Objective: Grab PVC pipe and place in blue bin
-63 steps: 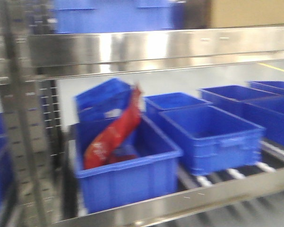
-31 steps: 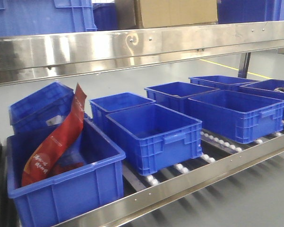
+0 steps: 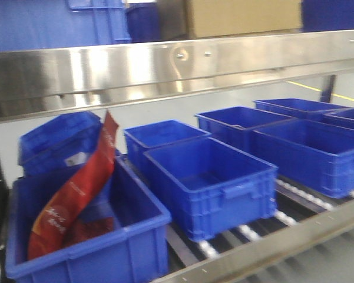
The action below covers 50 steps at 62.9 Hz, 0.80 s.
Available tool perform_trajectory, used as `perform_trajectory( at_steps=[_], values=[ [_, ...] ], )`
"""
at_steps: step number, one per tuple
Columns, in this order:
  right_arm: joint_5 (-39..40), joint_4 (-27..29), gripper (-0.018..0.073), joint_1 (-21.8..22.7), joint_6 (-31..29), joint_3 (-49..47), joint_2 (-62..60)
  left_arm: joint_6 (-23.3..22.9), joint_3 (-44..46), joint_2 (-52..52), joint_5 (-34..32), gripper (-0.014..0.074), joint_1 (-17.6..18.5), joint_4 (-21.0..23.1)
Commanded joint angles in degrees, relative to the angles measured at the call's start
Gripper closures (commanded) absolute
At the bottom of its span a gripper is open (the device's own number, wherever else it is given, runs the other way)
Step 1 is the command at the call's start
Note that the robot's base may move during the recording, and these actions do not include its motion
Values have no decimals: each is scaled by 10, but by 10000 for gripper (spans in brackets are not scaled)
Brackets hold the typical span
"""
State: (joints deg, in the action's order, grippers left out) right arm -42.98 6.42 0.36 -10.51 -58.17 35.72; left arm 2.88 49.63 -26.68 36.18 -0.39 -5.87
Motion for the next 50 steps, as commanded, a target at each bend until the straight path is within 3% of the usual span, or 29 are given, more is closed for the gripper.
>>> perform_trajectory(
  at_steps=[1,50],
  values=[
    [10,-4,727,0,-3,-4,0,-5,1,2,-17,707,2,-1],
    [10,-4,727,0,-3,-4,0,-5,1,2,-17,707,2,-1]
  ],
)
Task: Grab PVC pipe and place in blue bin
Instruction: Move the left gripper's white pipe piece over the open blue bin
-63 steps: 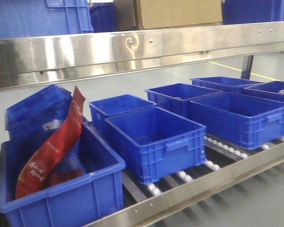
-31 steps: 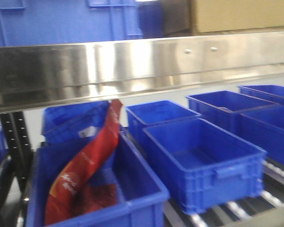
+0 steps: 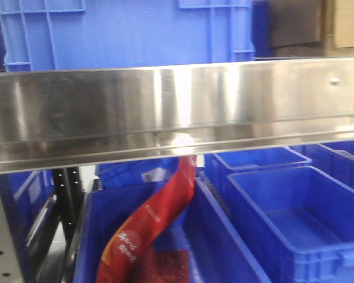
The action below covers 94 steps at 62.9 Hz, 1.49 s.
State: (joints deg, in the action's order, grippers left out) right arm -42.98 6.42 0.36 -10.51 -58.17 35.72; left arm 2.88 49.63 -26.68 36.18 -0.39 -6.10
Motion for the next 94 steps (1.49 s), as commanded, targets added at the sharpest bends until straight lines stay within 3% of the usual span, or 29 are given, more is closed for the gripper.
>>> perform_trajectory(
  at_steps=[1,94],
  values=[
    [10,-4,727,0,-3,-4,0,-5,1,2,-17,707,2,1],
    [10,-4,727,0,-3,-4,0,-5,1,2,-31,707,2,1]
  ],
)
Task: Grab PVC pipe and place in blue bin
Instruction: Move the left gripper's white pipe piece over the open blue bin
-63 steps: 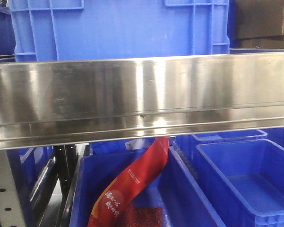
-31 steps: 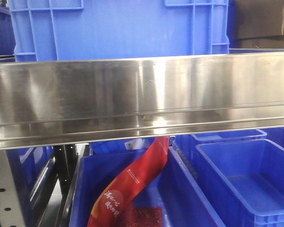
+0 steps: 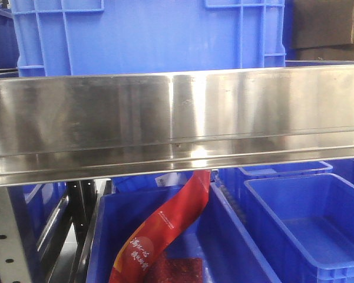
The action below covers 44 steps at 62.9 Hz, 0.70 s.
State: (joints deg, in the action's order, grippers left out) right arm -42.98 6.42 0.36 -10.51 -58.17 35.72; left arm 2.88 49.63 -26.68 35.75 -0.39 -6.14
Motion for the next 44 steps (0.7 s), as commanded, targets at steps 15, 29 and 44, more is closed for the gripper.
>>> perform_trajectory(
  at_steps=[15,29,44],
  values=[
    [10,-4,727,0,-3,-4,0,-5,1,2,-28,707,2,1],
    [10,-4,727,0,-3,-4,0,-5,1,2,-28,707,2,7],
    [35,-4,727,0,-3,-4,0,-5,4,2,-52,707,2,57]
  ],
)
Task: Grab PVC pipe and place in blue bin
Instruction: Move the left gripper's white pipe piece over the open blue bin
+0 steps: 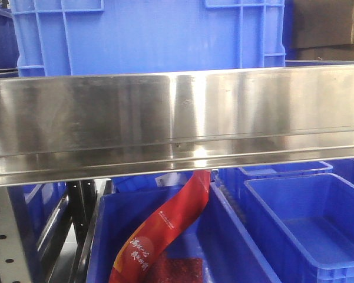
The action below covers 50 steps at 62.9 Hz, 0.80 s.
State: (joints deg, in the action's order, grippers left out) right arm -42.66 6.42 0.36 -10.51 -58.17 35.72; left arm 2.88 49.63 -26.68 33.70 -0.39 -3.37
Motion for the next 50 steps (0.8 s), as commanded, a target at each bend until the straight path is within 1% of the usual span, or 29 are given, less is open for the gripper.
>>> perform_trajectory(
  at_steps=[1,5,11,16,19,26,28,33,34,38,41,45,50],
  values=[
    [37,-4,727,0,-3,-4,0,-3,5,2,-34,707,2,41],
    [46,-1,727,0,-3,-4,0,8,12,2,-46,707,2,75],
    [54,-1,727,0,-3,-4,0,51,19,-7,-47,707,2,112],
    [59,-1,727,0,-3,-4,0,67,22,-20,-47,707,2,141],
    [67,-1,727,0,-3,-4,0,82,27,-32,-47,707,2,168],
    [78,-1,727,0,-3,-4,0,143,40,-66,-52,707,2,231],
    [81,0,727,0,-3,-4,0,163,45,-76,-52,707,2,257],
    [86,2,727,0,-3,-4,2,217,62,-104,-52,707,2,313],
    [87,2,727,0,-3,-4,2,234,67,-111,-52,707,2,328],
    [90,2,727,0,-3,-4,3,281,84,-129,-51,707,2,366],
    [91,2,727,0,-3,-4,3,308,98,-145,-50,707,2,392],
    [94,2,727,0,-3,-4,3,332,117,-166,-43,707,2,419],
    [94,2,727,0,-3,-4,3,335,140,-191,-22,707,2,435]
  ],
)
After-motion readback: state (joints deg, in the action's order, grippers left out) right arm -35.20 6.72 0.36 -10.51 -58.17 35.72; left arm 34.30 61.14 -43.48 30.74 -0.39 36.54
